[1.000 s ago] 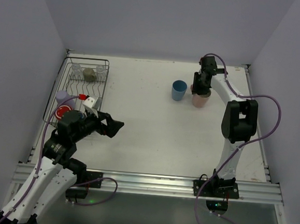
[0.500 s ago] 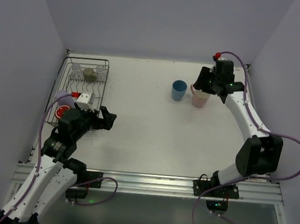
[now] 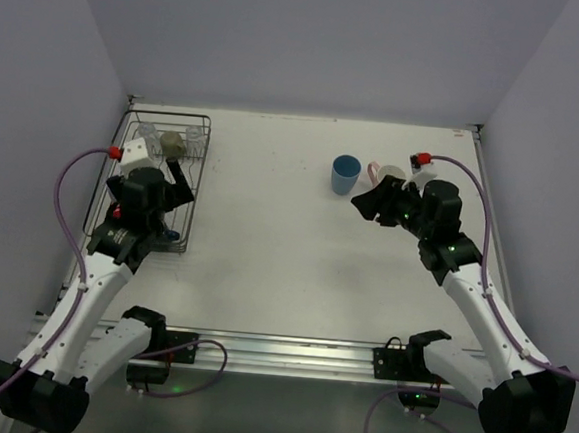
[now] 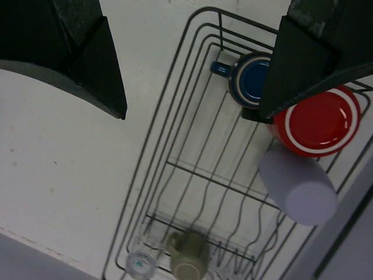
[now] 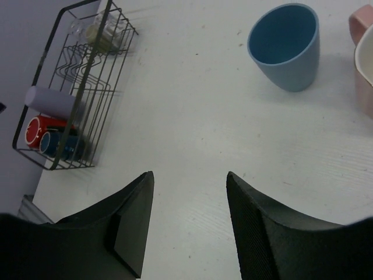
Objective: Unload the cups from the dish rack
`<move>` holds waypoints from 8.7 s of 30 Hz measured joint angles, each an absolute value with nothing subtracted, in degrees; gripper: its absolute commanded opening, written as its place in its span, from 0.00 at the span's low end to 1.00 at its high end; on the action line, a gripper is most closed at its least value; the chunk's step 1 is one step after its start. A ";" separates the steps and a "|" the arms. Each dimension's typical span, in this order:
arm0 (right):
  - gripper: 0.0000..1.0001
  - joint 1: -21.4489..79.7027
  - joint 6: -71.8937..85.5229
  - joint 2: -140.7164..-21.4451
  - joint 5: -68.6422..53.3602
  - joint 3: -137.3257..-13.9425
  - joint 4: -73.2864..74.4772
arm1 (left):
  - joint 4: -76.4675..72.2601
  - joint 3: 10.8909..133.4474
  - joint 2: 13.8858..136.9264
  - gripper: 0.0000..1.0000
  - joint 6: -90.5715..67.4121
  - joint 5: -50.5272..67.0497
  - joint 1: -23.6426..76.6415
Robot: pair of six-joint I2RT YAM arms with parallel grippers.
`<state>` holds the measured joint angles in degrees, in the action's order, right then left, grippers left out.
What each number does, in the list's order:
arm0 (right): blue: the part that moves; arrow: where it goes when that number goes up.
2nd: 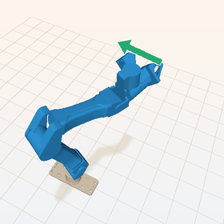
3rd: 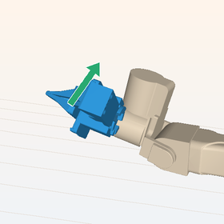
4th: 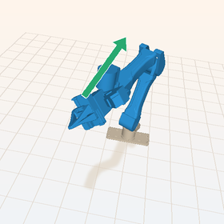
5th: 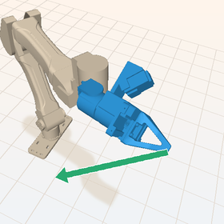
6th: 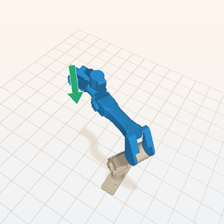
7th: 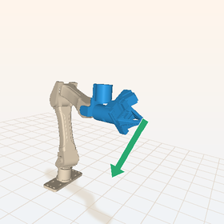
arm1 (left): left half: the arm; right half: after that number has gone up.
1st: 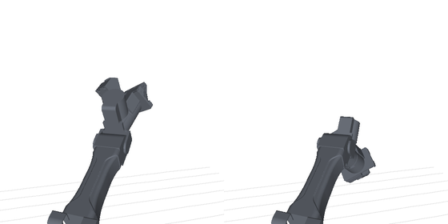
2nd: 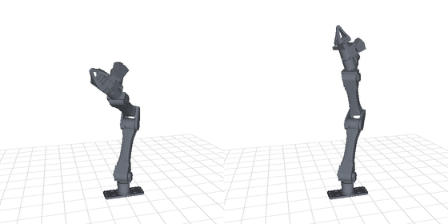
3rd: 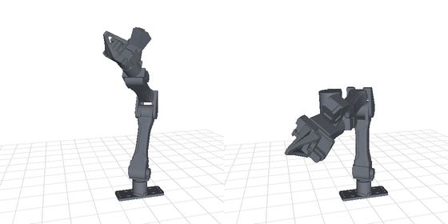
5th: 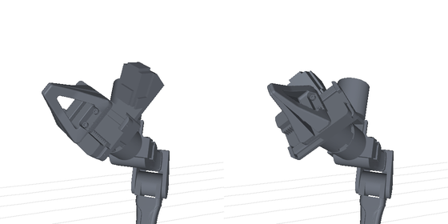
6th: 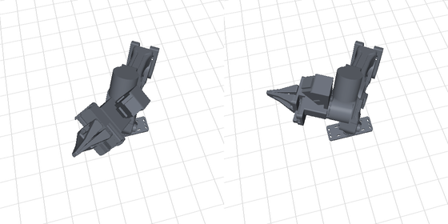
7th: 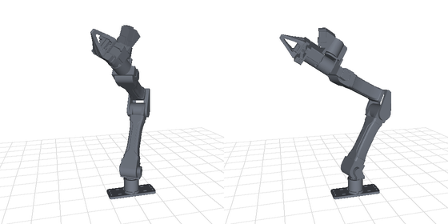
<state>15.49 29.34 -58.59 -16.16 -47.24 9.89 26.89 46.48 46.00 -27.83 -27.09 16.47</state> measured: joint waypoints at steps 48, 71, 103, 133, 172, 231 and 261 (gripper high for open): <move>0.57 19.94 28.84 -53.84 -25.19 -37.89 3.07 | 14.81 53.54 80.25 0.26 -23.03 -19.46 -14.24; 0.82 33.43 42.65 -55.09 -26.83 -35.81 -21.41 | 2.35 38.24 39.86 0.19 -42.76 19.31 -6.96; 0.00 41.12 50.39 -81.19 -29.80 -53.19 -37.01 | -35.83 21.34 46.19 0.97 -64.62 40.32 7.22; 0.00 28.51 6.15 -106.00 11.35 -111.11 48.21 | 15.20 35.99 34.52 1.00 -19.81 17.69 15.22; 0.00 25.52 4.29 -118.89 4.80 -115.74 50.22 | 15.59 35.99 35.94 1.00 -18.87 16.60 15.53; 0.76 32.99 17.10 -77.93 -19.70 -67.90 13.96 | 29.23 43.83 56.60 1.00 -27.18 -23.29 -13.08; 0.77 36.38 16.25 -80.62 -23.81 -68.64 14.20 | 21.85 44.60 71.94 0.46 -31.00 -19.84 -15.79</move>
<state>36.38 16.25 -80.62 -23.81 -68.64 14.20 21.85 44.60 71.94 -31.00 -19.84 -15.79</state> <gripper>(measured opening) 0.765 0.760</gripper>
